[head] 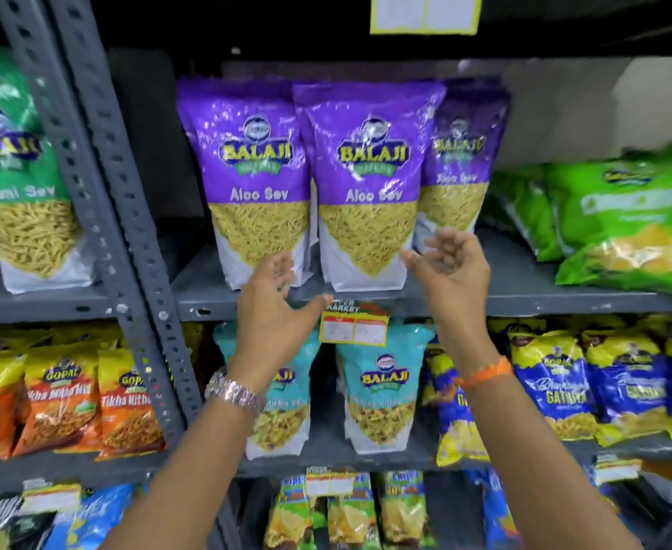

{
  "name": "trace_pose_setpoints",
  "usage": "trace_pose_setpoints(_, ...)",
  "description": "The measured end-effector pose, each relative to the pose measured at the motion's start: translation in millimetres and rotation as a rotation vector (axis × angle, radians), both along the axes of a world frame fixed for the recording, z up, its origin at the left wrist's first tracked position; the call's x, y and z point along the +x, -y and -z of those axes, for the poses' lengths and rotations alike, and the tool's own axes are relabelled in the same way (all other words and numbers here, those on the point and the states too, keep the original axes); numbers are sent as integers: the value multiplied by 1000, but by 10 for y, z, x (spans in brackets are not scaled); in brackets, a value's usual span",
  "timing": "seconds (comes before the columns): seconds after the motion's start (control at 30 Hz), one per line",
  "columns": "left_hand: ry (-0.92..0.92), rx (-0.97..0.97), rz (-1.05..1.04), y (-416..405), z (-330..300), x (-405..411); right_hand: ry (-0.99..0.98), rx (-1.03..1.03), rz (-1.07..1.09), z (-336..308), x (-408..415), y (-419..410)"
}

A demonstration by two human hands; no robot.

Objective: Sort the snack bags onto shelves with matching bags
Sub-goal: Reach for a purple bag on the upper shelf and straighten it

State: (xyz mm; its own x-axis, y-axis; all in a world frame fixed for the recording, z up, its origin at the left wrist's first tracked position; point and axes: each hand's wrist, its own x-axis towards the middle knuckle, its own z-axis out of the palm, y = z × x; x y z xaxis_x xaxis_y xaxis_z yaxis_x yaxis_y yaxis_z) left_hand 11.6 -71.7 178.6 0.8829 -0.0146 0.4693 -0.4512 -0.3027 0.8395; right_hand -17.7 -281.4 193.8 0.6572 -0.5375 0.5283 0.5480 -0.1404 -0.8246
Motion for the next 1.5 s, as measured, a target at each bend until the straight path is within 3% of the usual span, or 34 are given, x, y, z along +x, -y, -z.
trace_pose_setpoints(0.23, 70, 317, -84, 491, -300, 288, -202, -111, -242, -456, 553, 427)
trace_pose_setpoints(0.53, 47, 245, -136, 787, -283, 367, -211, -191, -533, -534, 876, 580)
trace_pose_setpoints(0.83, 60, 295, -183, 1204, -383, 304, -192, -133, -556, -606, 763, 1028)
trace_pose_setpoints(1.17, 0, 229, 7, 1922, -423, 272, -159, -111, -483, -613, 508, 1823)
trace_pose_setpoints(1.5, -23, 252, 69, 1928, -354, 415, -182, -117, -470, -516, 531, 1930)
